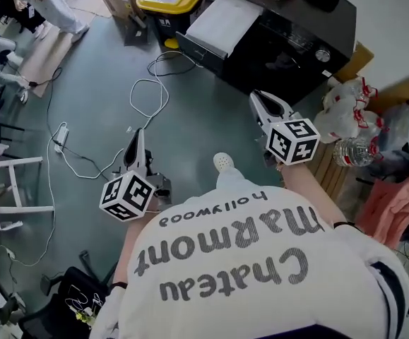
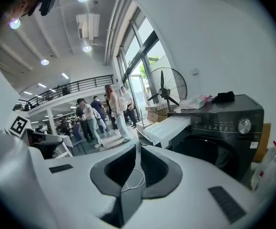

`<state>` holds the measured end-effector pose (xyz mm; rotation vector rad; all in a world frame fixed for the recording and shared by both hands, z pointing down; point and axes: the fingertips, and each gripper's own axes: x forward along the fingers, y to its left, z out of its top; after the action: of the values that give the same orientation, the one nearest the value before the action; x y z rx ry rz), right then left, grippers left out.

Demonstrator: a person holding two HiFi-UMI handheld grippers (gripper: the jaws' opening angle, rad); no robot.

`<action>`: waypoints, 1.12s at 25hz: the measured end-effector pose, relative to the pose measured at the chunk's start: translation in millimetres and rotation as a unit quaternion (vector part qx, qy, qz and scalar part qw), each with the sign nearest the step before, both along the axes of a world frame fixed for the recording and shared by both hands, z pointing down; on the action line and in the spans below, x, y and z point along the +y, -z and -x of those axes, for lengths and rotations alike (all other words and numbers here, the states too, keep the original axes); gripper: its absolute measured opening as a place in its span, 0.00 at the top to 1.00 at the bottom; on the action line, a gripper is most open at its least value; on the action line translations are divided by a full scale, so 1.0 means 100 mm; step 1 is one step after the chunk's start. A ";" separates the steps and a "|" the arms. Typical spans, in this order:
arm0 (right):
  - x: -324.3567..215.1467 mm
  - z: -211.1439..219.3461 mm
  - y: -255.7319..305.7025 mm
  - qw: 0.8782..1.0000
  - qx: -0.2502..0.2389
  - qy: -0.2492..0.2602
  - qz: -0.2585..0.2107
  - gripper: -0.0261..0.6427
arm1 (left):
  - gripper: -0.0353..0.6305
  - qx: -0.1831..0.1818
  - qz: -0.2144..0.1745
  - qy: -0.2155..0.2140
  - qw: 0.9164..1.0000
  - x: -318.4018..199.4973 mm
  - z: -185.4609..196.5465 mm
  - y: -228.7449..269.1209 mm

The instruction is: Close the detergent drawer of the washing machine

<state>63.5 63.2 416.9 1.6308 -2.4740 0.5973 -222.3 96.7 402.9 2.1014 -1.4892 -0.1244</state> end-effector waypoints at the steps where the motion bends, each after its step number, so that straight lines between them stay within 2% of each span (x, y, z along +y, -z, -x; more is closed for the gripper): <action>1: -0.09 0.00 -0.01 1.000 -0.003 0.005 0.001 0.91 | 0.94 0.000 -0.001 0.006 1.000 -0.08 0.00 0.01; 11: -0.94 0.10 -0.16 0.997 -0.005 0.079 0.020 0.90 | 0.94 0.006 0.008 0.057 0.998 -0.74 -0.09 -0.03; 15: -1.19 0.16 -0.28 0.994 0.003 0.106 0.034 0.81 | 0.94 0.006 0.013 0.073 0.997 -0.91 -0.13 -0.07; 28: -1.57 0.37 -0.77 0.982 0.024 0.171 0.079 0.71 | 0.94 -0.003 0.023 0.128 0.992 -1.04 -0.01 -0.16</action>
<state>26.5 -93.9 493.6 1.1162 -2.5133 0.6746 -221.1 -7.3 419.3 1.8683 -1.7436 -0.1763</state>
